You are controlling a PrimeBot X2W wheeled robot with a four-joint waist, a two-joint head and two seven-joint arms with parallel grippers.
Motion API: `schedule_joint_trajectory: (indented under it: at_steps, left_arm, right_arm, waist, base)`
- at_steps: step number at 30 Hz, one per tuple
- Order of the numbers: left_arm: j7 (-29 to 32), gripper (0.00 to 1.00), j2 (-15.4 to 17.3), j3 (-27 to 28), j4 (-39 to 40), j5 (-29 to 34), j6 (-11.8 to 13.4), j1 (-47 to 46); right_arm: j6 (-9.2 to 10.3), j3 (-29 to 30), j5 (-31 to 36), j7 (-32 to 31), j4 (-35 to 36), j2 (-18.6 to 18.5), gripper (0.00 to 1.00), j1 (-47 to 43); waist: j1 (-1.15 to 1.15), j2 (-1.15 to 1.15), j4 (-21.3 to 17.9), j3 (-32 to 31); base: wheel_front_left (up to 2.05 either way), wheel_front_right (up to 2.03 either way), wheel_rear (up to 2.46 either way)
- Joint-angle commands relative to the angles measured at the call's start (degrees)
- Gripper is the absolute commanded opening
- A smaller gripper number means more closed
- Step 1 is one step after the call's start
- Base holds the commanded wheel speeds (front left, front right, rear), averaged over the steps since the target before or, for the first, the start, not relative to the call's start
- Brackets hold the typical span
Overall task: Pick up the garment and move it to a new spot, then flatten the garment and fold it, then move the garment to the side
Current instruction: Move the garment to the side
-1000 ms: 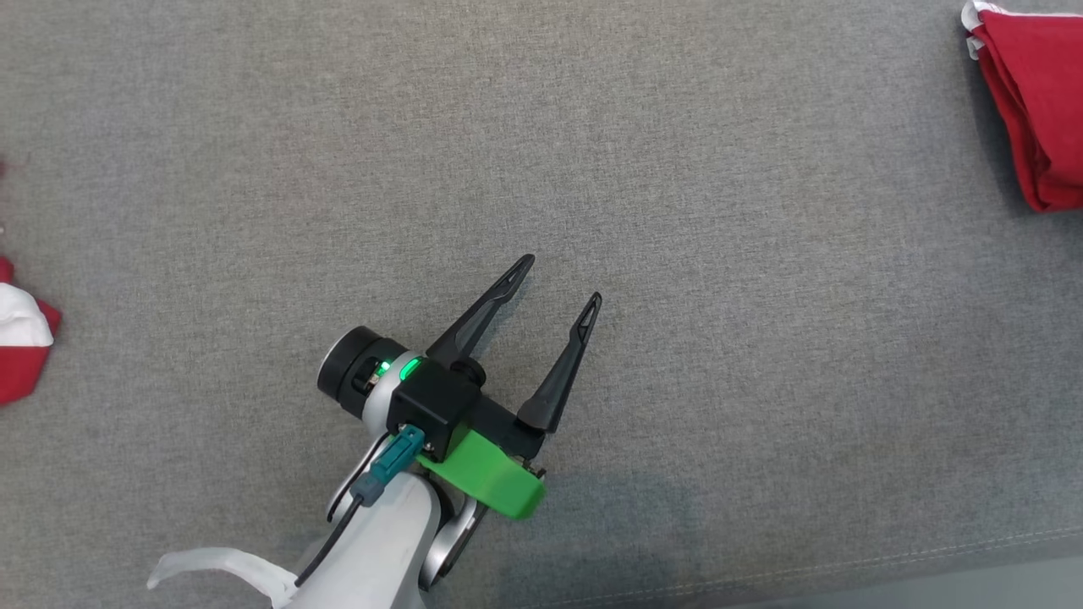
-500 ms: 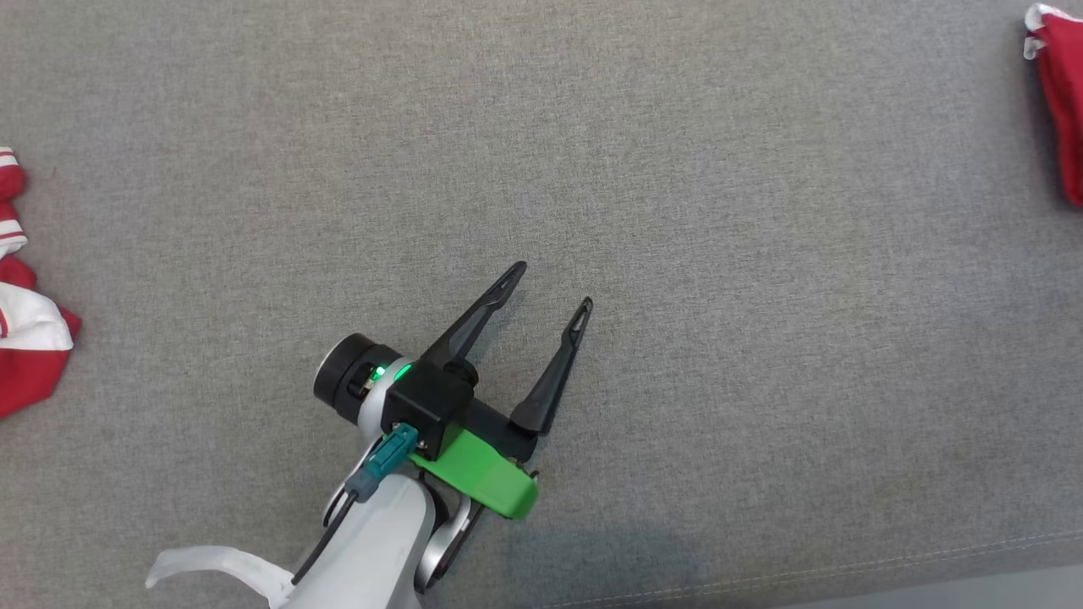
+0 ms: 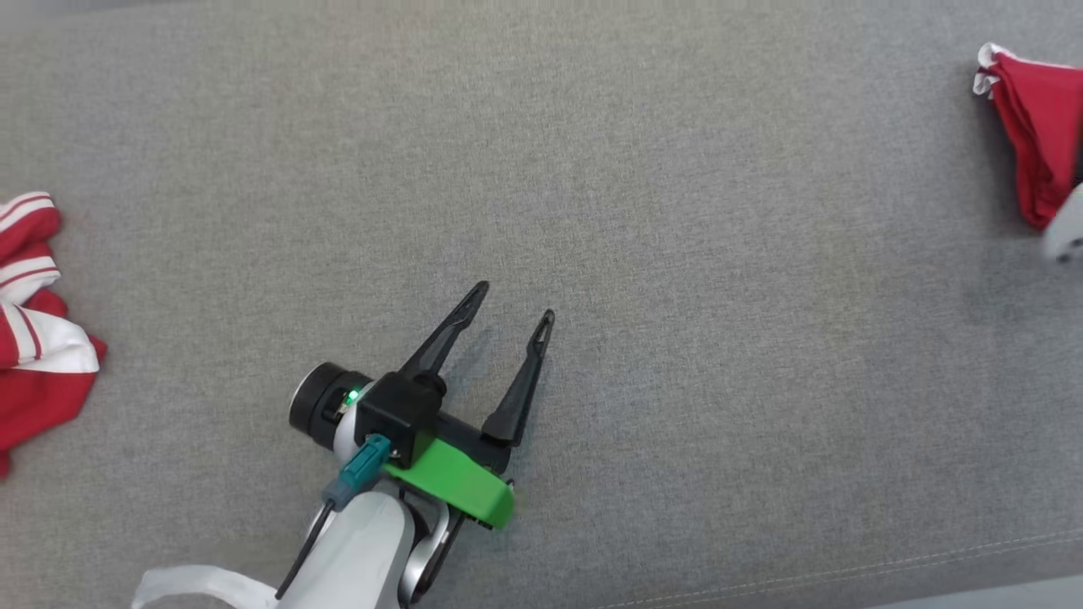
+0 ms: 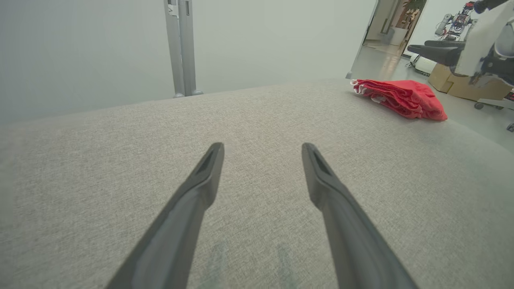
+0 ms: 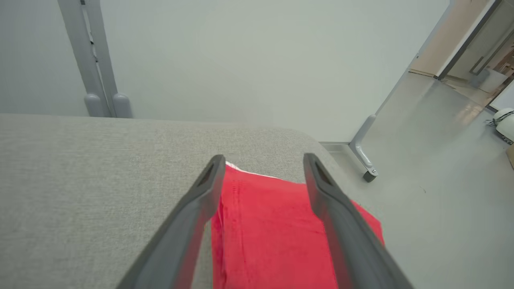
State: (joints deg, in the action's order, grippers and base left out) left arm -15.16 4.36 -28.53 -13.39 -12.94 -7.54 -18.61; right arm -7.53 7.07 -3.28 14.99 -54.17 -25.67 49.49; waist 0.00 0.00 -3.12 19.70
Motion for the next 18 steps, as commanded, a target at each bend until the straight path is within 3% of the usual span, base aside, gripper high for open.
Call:
schedule_joint_trajectory:
  at_steps: [1, 10, 18]
  left_arm:
    - [0.0, 1.00, -0.2, 1.3, -0.5, 0.6, 0.1, 1.4]
    - [0.0, 1.00, -0.8, 7.9, -2.0, 1.5, 0.1, 6.2]
    - [0.0, 1.00, -1.2, 14.6, -3.5, 2.5, 0.4, 10.2]
  right_arm:
    - [0.08, 0.6, 1.0, 0.2, 4.0, 3.0, 1.00, -4.2]
    - [0.08, 0.0, -2.5, 0.2, 17.5, 13.0, 1.00, -19.0]
    - [0.08, -3.1, -3.9, 0.2, 23.9, 16.8, 1.00, -27.1]
  waist:
    - [0.00, 0.00, 0.1, -3.0]
    - [0.00, 0.00, 1.9, -9.2]
    - [0.00, 0.00, 3.2, -13.3]
  base:
    - [0.00, 0.00, 0.00]
    - [0.00, 0.00, 0.00]
    - [0.00, 0.00, 0.00]
